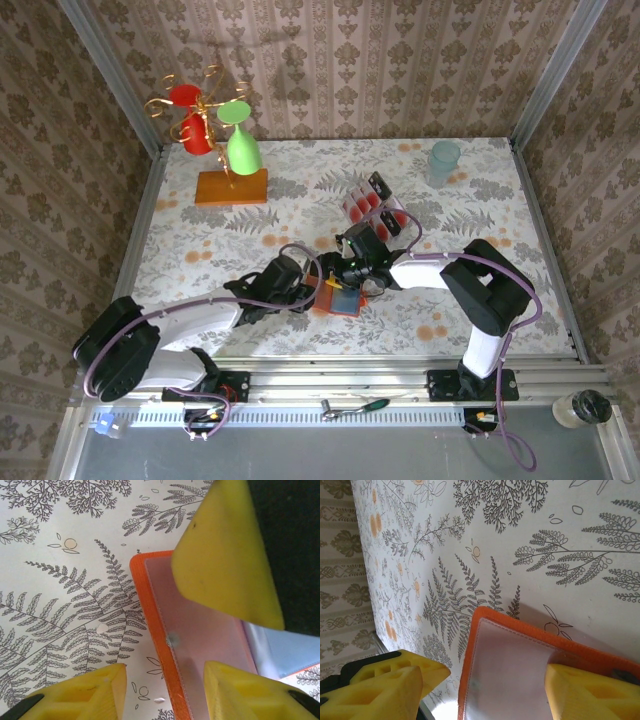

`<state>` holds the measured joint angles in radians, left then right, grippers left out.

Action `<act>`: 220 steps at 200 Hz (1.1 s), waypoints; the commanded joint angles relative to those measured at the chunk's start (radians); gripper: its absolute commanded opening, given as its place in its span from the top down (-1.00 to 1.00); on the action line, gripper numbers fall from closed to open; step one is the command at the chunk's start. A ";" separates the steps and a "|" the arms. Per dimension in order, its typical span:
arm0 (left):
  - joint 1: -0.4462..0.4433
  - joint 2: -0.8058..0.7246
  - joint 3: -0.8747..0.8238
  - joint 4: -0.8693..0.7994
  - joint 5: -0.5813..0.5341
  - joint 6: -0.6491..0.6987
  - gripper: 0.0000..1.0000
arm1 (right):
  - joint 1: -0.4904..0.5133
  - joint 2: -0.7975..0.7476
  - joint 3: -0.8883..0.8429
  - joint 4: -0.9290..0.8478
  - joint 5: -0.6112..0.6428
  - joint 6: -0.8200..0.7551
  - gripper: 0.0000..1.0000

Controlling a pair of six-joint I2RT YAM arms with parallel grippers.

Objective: Put the credit cards into the card holder
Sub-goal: Flip over the card slot in the card holder, then pick up the credit card from the storage box.

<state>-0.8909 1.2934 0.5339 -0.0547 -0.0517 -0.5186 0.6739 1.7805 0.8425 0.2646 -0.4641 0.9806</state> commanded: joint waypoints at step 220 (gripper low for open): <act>-0.070 0.024 -0.049 0.024 -0.091 -0.042 0.11 | -0.161 0.021 0.562 -0.939 0.635 -0.731 0.25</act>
<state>-0.9508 1.3327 0.4923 -0.0212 -0.1219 -0.5457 0.5129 1.7439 1.3434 -0.5587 0.0574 0.3367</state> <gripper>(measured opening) 0.444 0.401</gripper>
